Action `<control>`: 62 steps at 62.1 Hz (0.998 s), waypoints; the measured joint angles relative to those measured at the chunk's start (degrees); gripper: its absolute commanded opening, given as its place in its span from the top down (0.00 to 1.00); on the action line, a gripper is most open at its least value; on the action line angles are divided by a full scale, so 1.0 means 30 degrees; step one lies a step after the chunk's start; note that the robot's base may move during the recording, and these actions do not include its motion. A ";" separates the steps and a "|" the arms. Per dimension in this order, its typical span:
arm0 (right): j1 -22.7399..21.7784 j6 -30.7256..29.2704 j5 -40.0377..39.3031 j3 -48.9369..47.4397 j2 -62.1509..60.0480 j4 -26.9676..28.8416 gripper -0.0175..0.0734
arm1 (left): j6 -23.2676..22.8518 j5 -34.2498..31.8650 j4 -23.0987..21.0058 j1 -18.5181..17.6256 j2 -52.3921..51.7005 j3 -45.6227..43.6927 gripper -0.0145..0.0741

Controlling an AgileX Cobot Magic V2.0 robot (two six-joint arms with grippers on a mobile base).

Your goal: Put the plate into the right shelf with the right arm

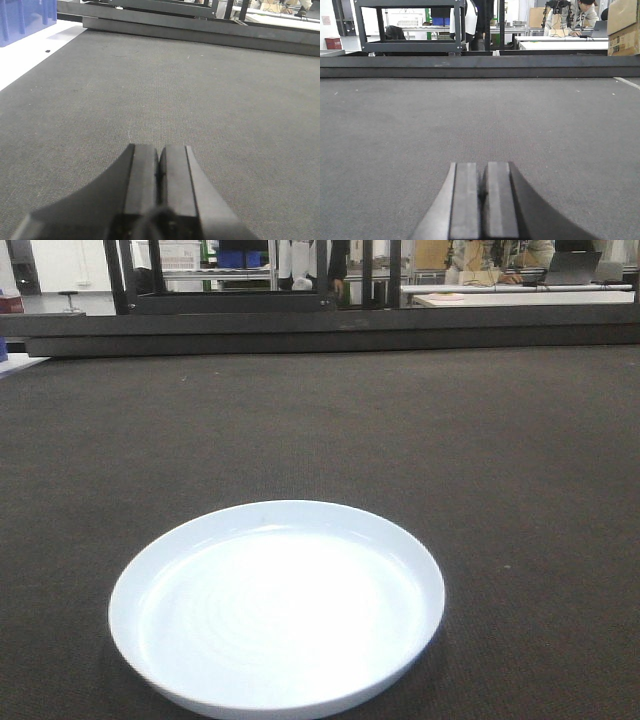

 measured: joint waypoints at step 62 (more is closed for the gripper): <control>0.0000 0.0000 0.4728 -0.7114 0.2661 -0.0211 0.75 | 0.0000 0.0000 0.0000 0.0000 0.0000 0.0000 0.98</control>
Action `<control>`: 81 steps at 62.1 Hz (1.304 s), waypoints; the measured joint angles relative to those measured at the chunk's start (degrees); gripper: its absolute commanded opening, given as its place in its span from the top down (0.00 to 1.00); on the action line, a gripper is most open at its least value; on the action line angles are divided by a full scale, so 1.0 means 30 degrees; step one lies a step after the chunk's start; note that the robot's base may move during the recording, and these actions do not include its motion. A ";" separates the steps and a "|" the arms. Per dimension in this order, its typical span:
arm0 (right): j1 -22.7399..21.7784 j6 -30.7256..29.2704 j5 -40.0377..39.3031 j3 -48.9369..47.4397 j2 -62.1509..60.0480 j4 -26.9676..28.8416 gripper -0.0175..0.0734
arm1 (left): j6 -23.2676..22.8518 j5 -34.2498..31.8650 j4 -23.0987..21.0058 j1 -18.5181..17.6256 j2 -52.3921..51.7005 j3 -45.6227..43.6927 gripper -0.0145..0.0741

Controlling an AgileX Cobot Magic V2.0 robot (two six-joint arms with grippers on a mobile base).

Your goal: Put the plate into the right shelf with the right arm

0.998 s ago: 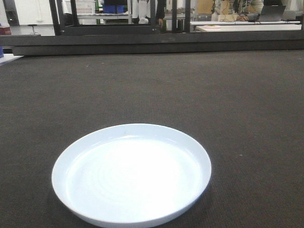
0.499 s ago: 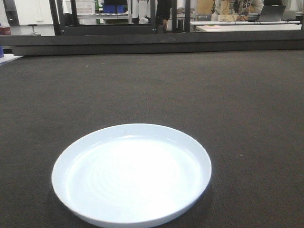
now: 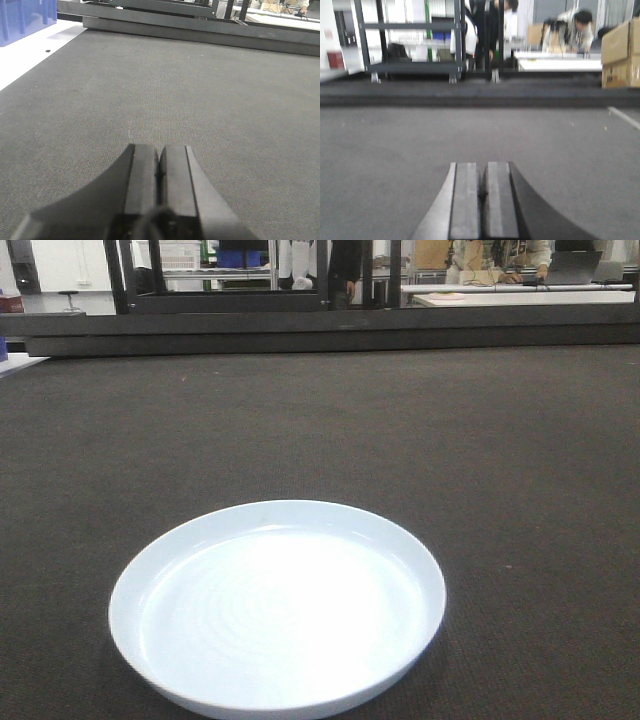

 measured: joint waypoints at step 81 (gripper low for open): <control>1.0948 0.9780 1.3200 -1.3501 2.5763 -0.0894 0.24 | 0.0000 0.0000 0.0000 0.0000 0.0000 0.0000 0.98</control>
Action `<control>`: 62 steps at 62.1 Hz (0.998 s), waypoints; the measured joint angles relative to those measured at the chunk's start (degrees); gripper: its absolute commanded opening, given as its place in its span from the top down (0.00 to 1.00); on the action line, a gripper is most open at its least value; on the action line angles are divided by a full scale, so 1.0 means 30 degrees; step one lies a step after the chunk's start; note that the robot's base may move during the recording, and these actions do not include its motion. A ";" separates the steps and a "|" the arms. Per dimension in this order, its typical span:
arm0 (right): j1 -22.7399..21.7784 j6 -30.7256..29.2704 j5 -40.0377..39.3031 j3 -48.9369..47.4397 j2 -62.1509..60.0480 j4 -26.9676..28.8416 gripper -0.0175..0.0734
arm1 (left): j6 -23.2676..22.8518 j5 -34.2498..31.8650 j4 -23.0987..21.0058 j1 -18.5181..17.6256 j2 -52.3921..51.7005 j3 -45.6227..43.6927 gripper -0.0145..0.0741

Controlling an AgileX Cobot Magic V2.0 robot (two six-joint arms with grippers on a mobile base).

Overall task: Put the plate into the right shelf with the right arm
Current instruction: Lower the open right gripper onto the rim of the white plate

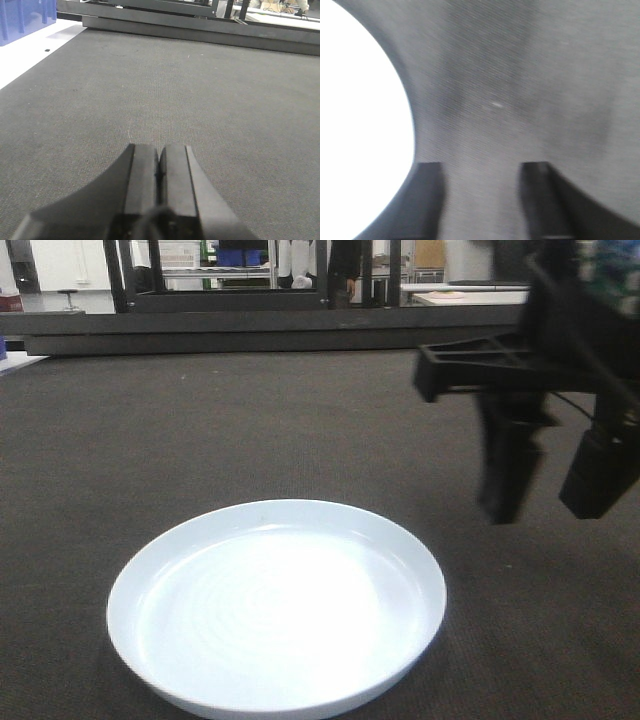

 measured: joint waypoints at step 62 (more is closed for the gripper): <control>0.1625 0.2129 -0.1218 -0.1393 0.4154 0.0428 0.67 | 0.0000 0.0000 0.0000 0.0000 0.0000 0.0000 0.98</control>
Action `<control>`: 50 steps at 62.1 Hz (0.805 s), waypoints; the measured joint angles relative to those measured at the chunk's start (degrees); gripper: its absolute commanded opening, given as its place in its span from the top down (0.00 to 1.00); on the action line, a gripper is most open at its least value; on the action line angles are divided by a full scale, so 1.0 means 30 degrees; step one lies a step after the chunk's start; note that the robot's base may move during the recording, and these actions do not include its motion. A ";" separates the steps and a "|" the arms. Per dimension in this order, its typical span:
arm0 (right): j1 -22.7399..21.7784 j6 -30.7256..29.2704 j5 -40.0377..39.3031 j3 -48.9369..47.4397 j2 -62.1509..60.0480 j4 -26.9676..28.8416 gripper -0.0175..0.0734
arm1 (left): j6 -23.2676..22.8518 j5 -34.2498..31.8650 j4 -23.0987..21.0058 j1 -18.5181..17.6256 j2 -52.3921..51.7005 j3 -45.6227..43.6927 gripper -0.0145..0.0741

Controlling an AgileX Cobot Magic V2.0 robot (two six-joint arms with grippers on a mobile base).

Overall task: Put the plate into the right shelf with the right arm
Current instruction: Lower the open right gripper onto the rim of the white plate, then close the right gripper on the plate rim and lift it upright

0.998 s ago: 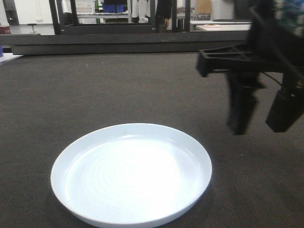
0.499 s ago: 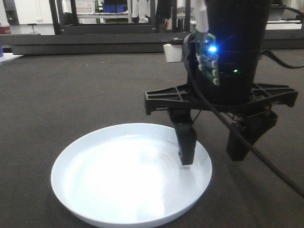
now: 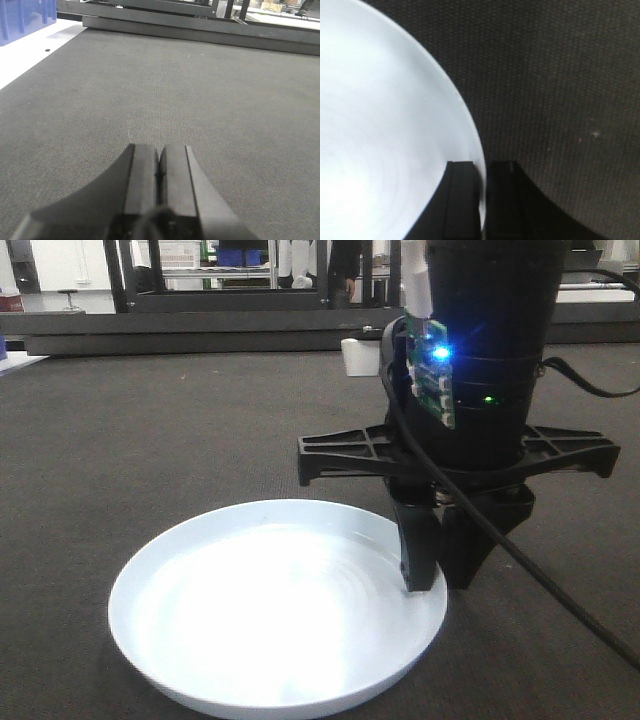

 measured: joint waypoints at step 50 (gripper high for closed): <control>-0.0707 -0.5039 -0.3510 0.2832 -0.7461 -0.0092 0.75 | 0.0000 0.0000 0.0000 0.0000 0.0000 0.0000 0.98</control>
